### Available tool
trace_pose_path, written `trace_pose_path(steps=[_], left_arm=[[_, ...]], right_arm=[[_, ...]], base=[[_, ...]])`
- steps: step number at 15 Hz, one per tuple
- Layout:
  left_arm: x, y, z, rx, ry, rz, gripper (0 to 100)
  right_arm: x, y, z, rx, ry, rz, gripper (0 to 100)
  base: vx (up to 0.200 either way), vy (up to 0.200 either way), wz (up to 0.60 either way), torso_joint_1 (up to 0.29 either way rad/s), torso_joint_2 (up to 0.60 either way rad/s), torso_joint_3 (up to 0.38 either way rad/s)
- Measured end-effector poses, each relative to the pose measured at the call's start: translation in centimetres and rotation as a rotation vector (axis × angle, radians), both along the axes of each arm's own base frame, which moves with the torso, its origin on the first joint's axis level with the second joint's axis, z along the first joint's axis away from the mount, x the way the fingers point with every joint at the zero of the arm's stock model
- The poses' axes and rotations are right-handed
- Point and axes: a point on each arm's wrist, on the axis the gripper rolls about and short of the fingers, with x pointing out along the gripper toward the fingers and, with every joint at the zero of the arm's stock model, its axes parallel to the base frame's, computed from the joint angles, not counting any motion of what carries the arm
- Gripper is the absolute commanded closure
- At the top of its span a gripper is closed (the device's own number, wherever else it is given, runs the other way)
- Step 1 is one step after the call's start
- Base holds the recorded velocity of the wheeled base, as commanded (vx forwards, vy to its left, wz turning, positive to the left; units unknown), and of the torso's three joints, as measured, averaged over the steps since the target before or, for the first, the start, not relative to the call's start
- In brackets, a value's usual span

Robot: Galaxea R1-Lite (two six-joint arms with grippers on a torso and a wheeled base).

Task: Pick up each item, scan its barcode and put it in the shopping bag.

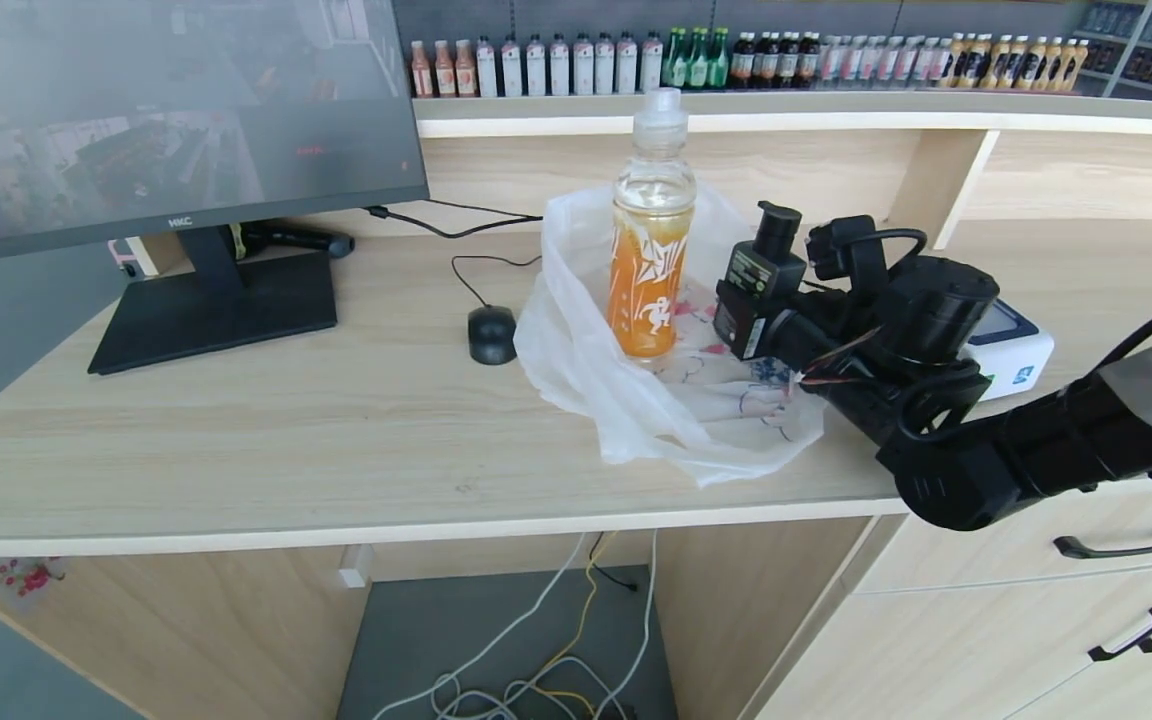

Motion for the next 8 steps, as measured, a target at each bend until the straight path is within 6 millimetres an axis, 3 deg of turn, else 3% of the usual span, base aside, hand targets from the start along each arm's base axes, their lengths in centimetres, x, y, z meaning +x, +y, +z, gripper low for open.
trace_pose_path(steps=[8], left_arm=[[0.0,0.0,0.0,0.0,0.0,0.0,0]], right_arm=[[0.69,-0.01,-1.27,0.009,0.014,-0.007,100]], base=[[0.0,0.0,0.0,0.0,0.0,0.0]])
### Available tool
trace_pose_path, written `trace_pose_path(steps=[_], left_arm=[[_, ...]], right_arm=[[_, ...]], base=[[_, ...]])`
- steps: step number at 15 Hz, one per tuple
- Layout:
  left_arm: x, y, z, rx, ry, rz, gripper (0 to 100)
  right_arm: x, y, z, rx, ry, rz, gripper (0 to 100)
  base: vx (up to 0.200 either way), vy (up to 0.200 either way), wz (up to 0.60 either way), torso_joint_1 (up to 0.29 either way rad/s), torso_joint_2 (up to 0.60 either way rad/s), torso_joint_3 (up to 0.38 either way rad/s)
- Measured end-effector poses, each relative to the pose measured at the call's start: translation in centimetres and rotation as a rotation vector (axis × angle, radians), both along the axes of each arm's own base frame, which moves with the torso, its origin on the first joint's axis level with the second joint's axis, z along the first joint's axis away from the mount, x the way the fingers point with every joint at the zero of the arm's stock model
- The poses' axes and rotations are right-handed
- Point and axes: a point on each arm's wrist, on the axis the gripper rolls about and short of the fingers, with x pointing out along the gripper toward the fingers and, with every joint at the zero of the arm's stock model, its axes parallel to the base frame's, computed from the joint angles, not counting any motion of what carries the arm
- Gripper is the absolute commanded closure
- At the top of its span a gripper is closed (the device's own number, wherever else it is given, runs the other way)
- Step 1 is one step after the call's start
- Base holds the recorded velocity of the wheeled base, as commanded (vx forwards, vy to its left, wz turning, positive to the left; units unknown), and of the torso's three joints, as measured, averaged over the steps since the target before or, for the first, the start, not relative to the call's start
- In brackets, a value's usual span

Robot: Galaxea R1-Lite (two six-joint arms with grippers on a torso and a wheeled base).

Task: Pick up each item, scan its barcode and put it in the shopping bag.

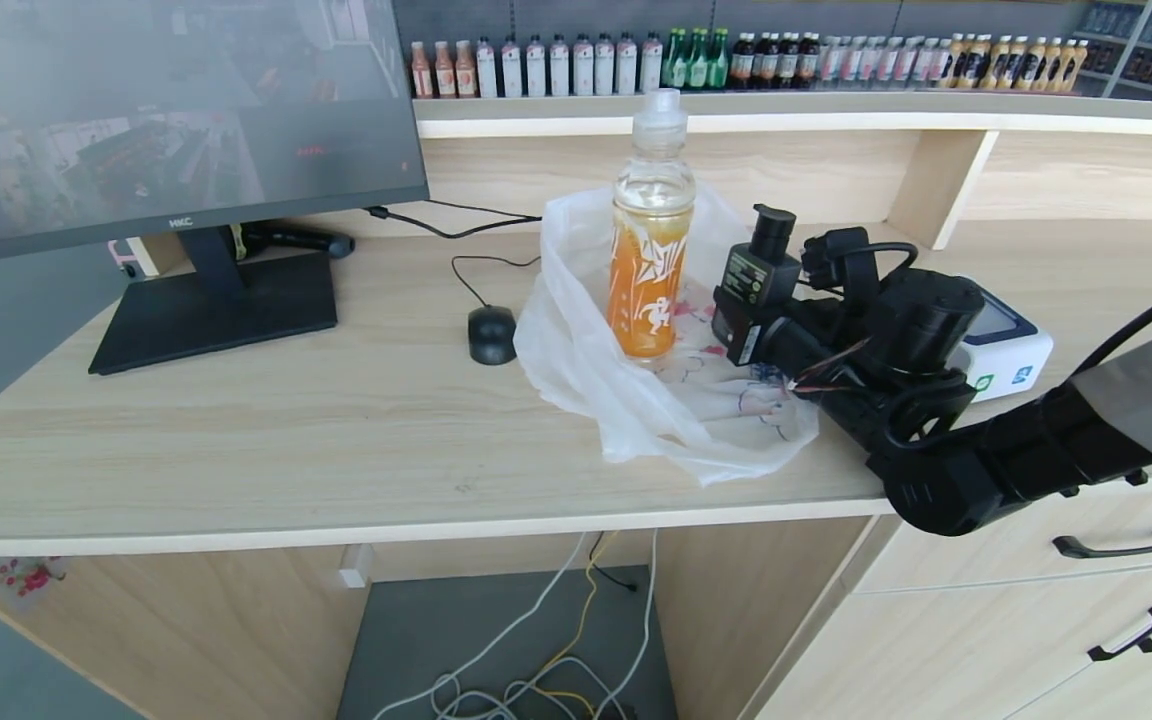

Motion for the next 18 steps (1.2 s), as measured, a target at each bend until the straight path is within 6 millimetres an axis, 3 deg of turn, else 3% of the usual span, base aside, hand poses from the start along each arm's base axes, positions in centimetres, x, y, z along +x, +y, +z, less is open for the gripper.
trace_pose_path(steps=[18], left_arm=[[0.0,0.0,0.0,0.0,0.0,0.0,0]], right_arm=[[0.8,-0.23,-0.28,-0.011,-0.005,-0.011,100]], base=[[0.0,0.0,0.0,0.0,0.0,0.0]])
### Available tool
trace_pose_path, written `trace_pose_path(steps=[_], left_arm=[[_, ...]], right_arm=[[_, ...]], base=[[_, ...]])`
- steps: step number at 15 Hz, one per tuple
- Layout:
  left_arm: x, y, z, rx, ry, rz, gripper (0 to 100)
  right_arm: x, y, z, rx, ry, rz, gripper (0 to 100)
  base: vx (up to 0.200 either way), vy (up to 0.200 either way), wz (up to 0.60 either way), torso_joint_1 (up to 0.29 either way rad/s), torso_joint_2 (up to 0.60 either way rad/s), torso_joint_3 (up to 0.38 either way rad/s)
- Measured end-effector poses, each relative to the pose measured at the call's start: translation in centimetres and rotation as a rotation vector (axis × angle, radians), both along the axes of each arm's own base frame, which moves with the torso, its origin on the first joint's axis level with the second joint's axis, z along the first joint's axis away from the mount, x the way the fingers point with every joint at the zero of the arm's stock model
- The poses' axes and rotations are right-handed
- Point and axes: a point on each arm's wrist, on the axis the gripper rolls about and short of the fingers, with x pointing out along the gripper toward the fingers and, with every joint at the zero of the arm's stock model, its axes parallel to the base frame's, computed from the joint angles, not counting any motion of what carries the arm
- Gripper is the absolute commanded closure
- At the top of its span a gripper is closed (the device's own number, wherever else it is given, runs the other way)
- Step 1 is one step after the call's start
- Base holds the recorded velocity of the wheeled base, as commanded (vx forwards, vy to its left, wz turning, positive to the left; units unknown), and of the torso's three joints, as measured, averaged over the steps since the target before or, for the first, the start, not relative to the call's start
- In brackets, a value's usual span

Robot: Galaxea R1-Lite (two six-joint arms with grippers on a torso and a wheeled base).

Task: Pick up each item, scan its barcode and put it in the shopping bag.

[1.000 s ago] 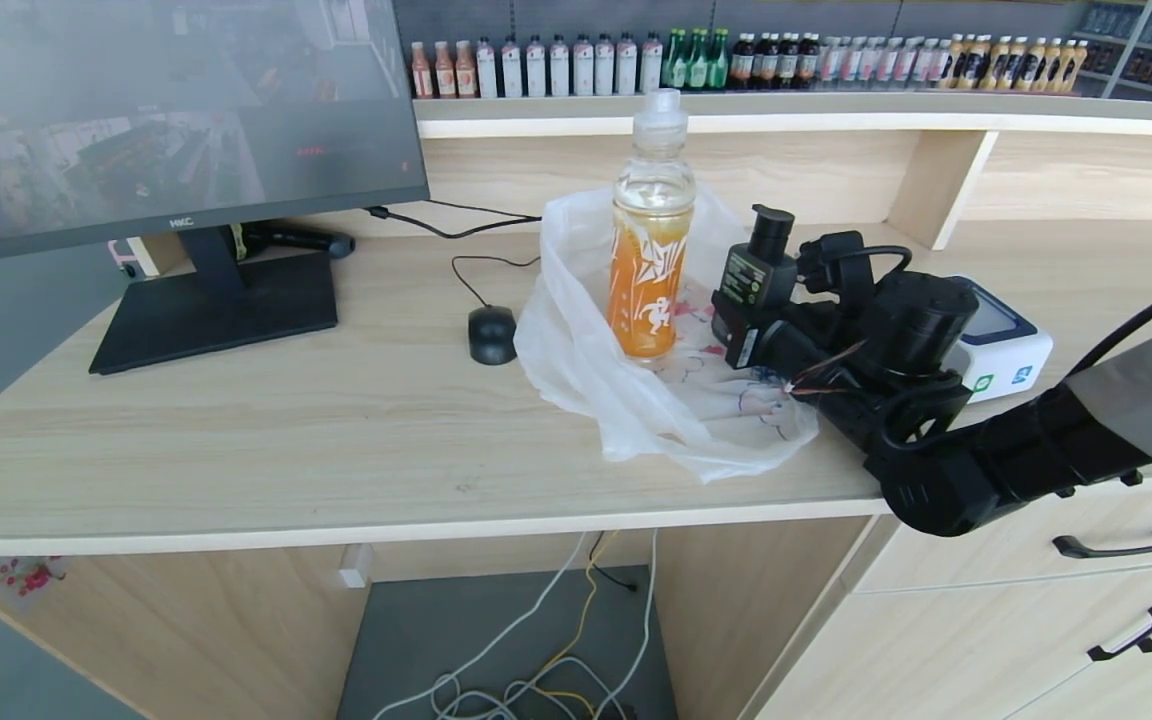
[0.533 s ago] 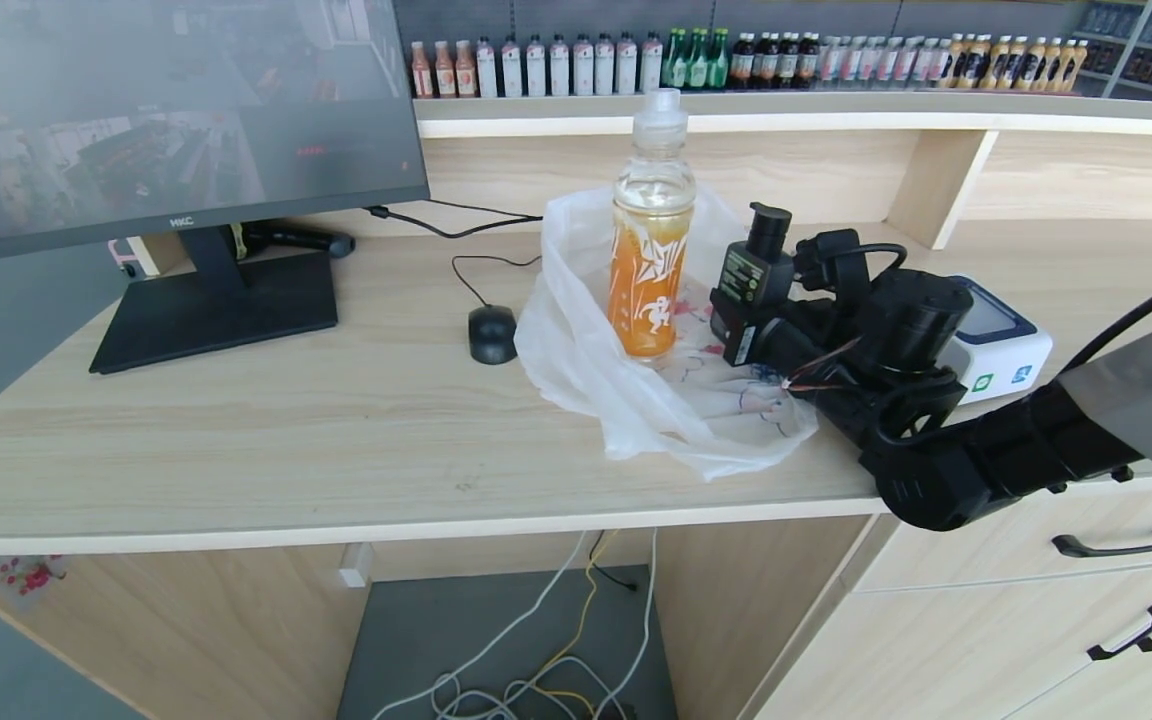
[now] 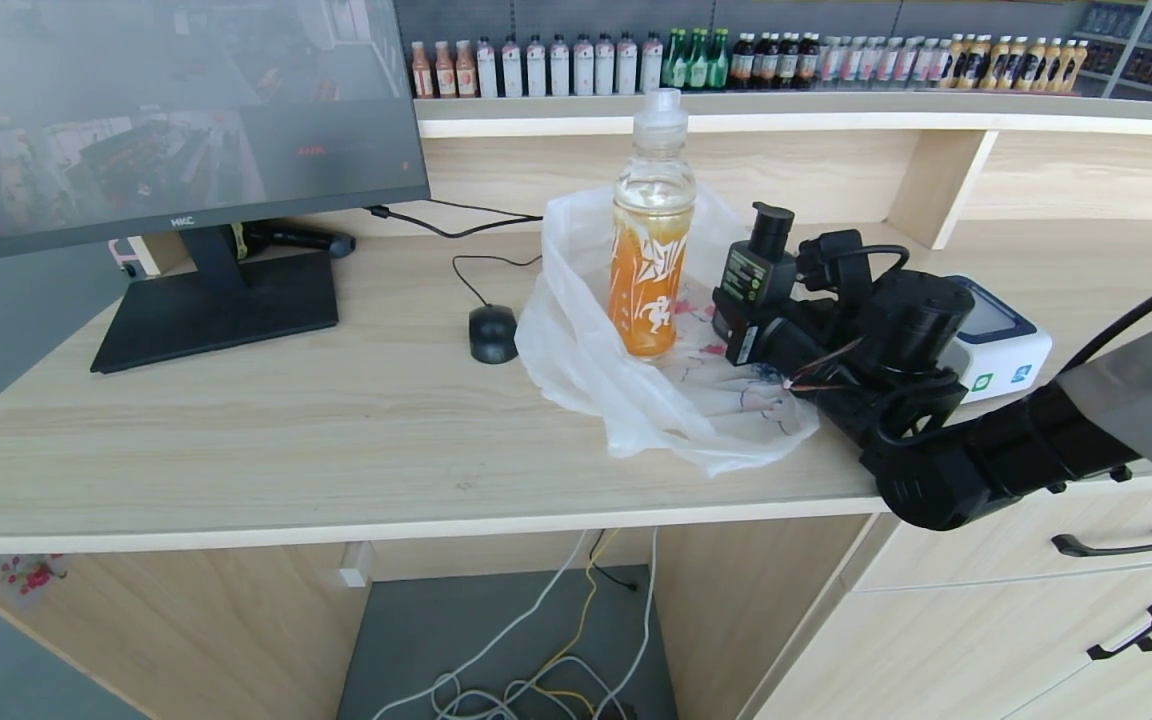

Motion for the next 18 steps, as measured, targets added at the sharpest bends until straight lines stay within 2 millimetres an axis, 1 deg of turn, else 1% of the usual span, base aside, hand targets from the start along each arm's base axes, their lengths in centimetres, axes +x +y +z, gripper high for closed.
trace_pose_path(steps=[1,2,3,8,13,16,18], left_arm=[[0.0,0.0,0.0,0.0,0.0,0.0,0],[0.0,0.0,0.0,0.0,0.0,0.0,0],[0.0,0.0,0.0,0.0,0.0,0.0,0],[0.0,0.0,0.0,0.0,0.0,0.0,0],[0.0,0.0,0.0,0.0,0.0,0.0,0],[0.0,0.0,0.0,0.0,0.0,0.0,0],[0.0,0.0,0.0,0.0,0.0,0.0,0]], right_arm=[[0.0,0.0,0.0,0.001,0.0,-0.001,100],[0.0,0.0,0.0,0.003,0.0,-0.001,0],[0.1,0.0,-0.2,0.002,0.008,-0.003,0],[0.4,0.0,0.4,0.015,-0.019,-0.002,0],[0.3,0.1,0.7,0.014,-0.03,-0.007,0],[-0.3,0.0,1.6,0.019,-0.048,-0.005,0],[-1.2,-0.3,2.7,0.022,-0.067,-0.007,0]], base=[[0.0,0.0,0.0,0.0,0.0,0.0],[0.0,0.0,0.0,0.0,0.0,0.0],[0.0,0.0,0.0,0.0,0.0,0.0],[0.0,0.0,0.0,0.0,0.0,0.0],[0.0,0.0,0.0,0.0,0.0,0.0],[0.0,0.0,0.0,0.0,0.0,0.0],[0.0,0.0,0.0,0.0,0.0,0.0]])
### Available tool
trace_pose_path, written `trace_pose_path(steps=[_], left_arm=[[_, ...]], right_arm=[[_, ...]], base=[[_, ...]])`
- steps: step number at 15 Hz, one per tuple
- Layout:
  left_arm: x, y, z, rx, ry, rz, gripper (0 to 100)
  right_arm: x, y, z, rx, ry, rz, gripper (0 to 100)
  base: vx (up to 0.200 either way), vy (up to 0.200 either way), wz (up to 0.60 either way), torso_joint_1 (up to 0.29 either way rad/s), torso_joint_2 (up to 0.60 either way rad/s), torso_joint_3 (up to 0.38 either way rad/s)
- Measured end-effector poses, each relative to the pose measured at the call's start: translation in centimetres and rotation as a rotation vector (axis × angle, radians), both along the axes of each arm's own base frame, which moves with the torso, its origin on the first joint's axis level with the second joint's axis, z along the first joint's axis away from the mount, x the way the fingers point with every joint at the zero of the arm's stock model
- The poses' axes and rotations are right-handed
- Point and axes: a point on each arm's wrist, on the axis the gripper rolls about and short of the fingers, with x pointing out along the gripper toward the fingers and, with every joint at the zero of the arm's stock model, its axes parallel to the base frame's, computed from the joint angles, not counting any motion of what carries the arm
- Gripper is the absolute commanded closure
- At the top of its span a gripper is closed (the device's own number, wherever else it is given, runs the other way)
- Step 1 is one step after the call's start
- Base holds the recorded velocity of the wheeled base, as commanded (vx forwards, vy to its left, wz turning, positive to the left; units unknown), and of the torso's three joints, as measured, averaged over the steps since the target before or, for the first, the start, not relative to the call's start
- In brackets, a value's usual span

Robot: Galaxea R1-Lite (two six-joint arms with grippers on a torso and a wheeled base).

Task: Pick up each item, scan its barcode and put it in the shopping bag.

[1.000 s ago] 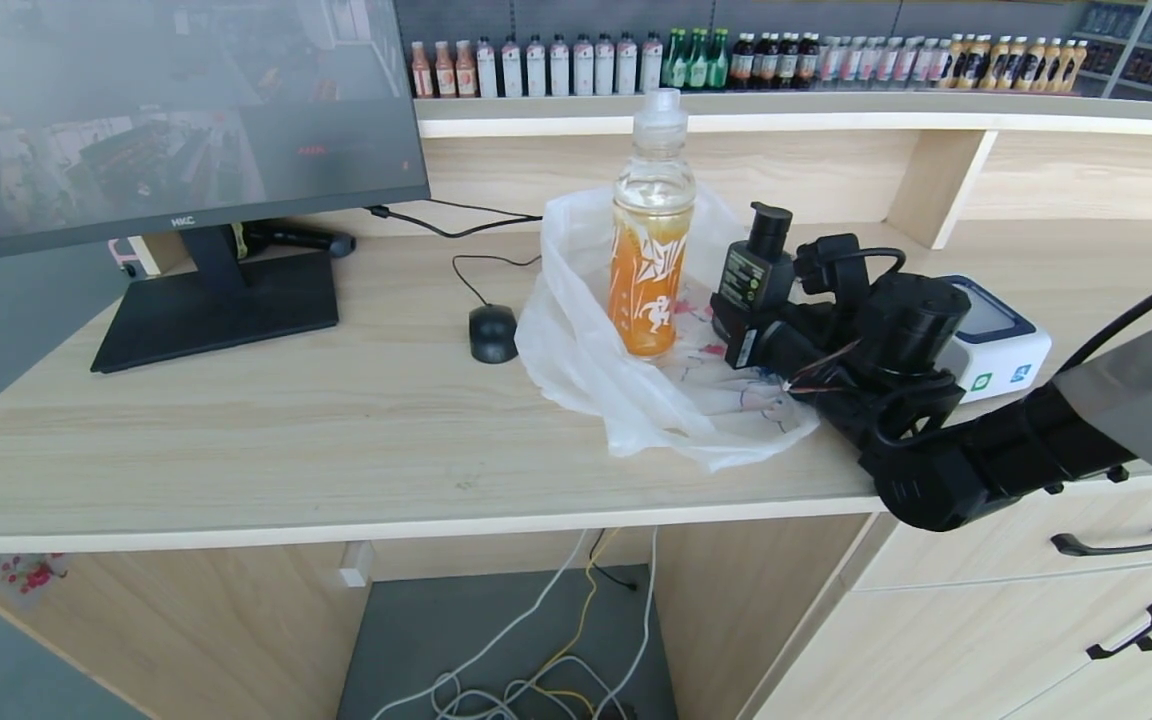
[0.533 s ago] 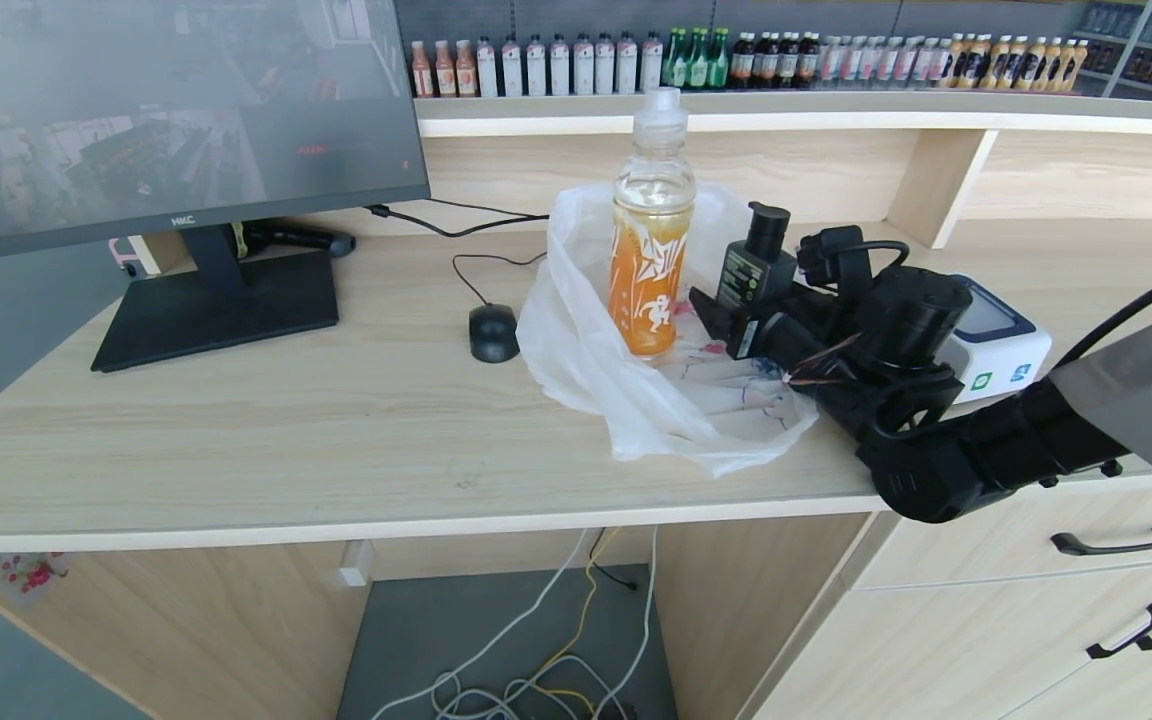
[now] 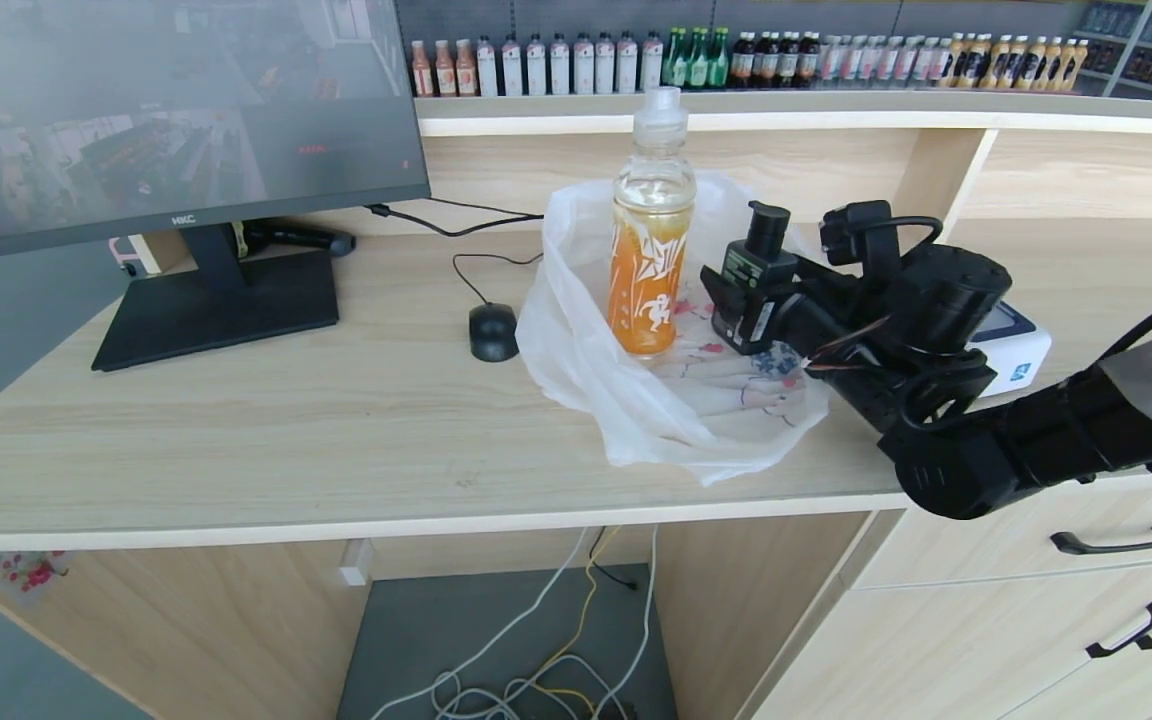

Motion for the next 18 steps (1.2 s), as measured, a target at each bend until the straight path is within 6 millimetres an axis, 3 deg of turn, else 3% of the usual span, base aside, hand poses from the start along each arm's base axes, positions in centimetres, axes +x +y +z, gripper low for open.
trace_pose_path(steps=[5,10,12,16,18], left_arm=[[0.0,0.0,0.0,0.0,0.0,0.0,0],[0.0,0.0,0.0,0.0,0.0,0.0,0],[0.0,0.0,0.0,0.0,0.0,0.0,0],[0.0,0.0,0.0,0.0,0.0,0.0,0],[0.0,0.0,0.0,0.0,0.0,0.0,0]], right_arm=[[-4.4,-1.6,2.9,0.012,-0.032,-0.005,0],[-12.3,-4.7,4.3,0.041,-0.033,-0.005,0],[-16.7,-6.3,3.4,0.04,-0.01,-0.005,0],[-25.4,-9.7,-0.4,0.053,0.042,-0.011,0],[-28.5,-10.9,-1.8,0.063,0.057,-0.037,0]], base=[[0.0,0.0,0.0,0.0,0.0,0.0],[0.0,0.0,0.0,0.0,0.0,0.0],[0.0,0.0,0.0,0.0,0.0,0.0],[0.0,0.0,0.0,0.0,0.0,0.0],[0.0,0.0,0.0,0.0,0.0,0.0]])
